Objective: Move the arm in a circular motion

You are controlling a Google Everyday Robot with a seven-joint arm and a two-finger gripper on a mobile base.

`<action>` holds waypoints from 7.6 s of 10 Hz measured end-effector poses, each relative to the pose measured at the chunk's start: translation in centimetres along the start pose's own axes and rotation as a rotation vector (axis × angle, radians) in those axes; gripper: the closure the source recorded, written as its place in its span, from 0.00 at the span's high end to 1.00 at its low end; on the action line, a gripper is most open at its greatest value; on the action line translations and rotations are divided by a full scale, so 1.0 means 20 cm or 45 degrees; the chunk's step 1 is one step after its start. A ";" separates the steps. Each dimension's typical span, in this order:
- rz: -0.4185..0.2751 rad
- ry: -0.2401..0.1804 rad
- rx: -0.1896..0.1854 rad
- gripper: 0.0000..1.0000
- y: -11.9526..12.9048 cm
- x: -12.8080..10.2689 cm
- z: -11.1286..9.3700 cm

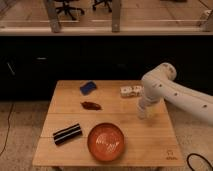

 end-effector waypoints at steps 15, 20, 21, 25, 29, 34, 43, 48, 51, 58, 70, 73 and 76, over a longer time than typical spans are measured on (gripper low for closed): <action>-0.099 0.018 0.067 0.80 -0.05 -0.03 0.00; -0.133 0.021 0.092 0.80 -0.08 -0.07 0.00; -0.131 0.025 0.096 0.80 -0.07 -0.06 0.00; -0.141 0.030 0.111 0.80 -0.09 -0.06 0.00; -0.148 0.040 0.127 0.80 -0.11 -0.07 0.01; -0.152 0.050 0.141 0.80 -0.13 -0.08 0.02; -0.193 0.064 0.163 0.80 -0.17 -0.31 0.02; -0.212 0.054 0.162 0.80 -0.18 -0.41 0.02; -0.218 0.048 0.162 0.80 -0.17 -0.45 0.02; -0.205 0.032 0.153 0.80 -0.17 -0.47 0.00; -0.198 0.029 0.159 0.80 -0.18 -0.51 -0.03; -0.193 0.026 0.157 0.80 -0.23 -0.52 -0.04; -0.169 0.025 0.152 0.80 -0.21 -0.51 -0.05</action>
